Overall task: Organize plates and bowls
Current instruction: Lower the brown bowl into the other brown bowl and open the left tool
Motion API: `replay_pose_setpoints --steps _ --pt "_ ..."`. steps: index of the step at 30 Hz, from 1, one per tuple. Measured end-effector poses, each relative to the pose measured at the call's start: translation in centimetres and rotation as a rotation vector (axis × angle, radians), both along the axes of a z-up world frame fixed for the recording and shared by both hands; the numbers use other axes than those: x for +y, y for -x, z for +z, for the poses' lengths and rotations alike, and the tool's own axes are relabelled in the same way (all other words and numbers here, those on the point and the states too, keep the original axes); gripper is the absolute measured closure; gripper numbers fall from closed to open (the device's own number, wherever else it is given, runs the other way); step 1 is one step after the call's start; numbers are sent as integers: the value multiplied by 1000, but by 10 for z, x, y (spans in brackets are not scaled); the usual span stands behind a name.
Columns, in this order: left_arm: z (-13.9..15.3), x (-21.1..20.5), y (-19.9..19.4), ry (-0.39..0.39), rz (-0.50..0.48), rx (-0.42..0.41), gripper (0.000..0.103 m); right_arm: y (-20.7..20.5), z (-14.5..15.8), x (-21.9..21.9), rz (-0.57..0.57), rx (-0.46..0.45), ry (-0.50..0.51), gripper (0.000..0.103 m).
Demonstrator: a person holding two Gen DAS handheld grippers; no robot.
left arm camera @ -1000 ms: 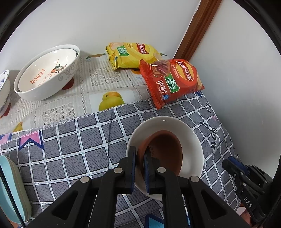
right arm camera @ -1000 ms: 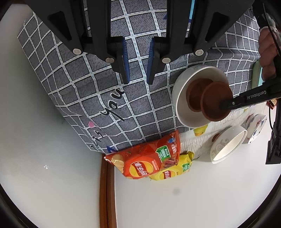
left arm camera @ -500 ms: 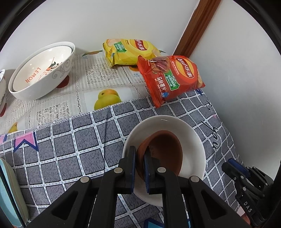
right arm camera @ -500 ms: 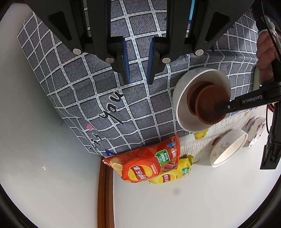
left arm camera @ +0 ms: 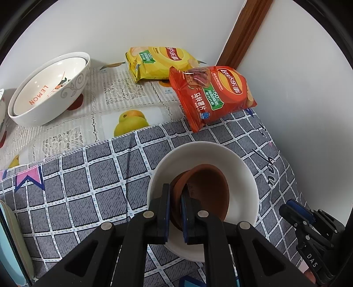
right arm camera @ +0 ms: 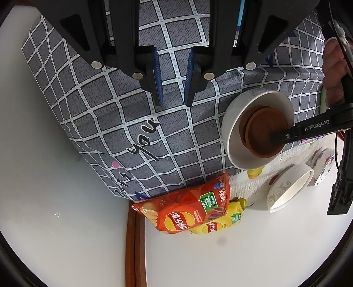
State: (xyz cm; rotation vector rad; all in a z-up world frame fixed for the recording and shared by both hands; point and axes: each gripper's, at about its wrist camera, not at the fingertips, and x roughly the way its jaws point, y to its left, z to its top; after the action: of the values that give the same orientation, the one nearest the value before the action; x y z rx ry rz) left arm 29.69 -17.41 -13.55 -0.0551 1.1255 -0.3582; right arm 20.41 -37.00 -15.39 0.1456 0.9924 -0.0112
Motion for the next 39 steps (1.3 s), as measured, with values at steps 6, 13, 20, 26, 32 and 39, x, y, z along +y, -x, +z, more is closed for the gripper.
replay_pose_setpoints --steps 6,13,20,26,32,39 --pt "-3 -1 -1 2 6 4 94 2 0 -2 -2 4 3 83" --pt "-3 -1 -1 4 4 5 94 1 -1 -2 -6 9 2 82" --pt "-4 -1 -1 2 4 4 94 2 3 1 6 -5 3 79" --pt "-3 -1 0 -7 -1 4 93 2 6 3 14 -13 5 78" --pt "-2 -3 3 -25 -12 -1 93 3 7 4 18 -15 3 78" --pt "1 -6 6 -34 -24 3 89 5 10 4 18 -30 -3 78"
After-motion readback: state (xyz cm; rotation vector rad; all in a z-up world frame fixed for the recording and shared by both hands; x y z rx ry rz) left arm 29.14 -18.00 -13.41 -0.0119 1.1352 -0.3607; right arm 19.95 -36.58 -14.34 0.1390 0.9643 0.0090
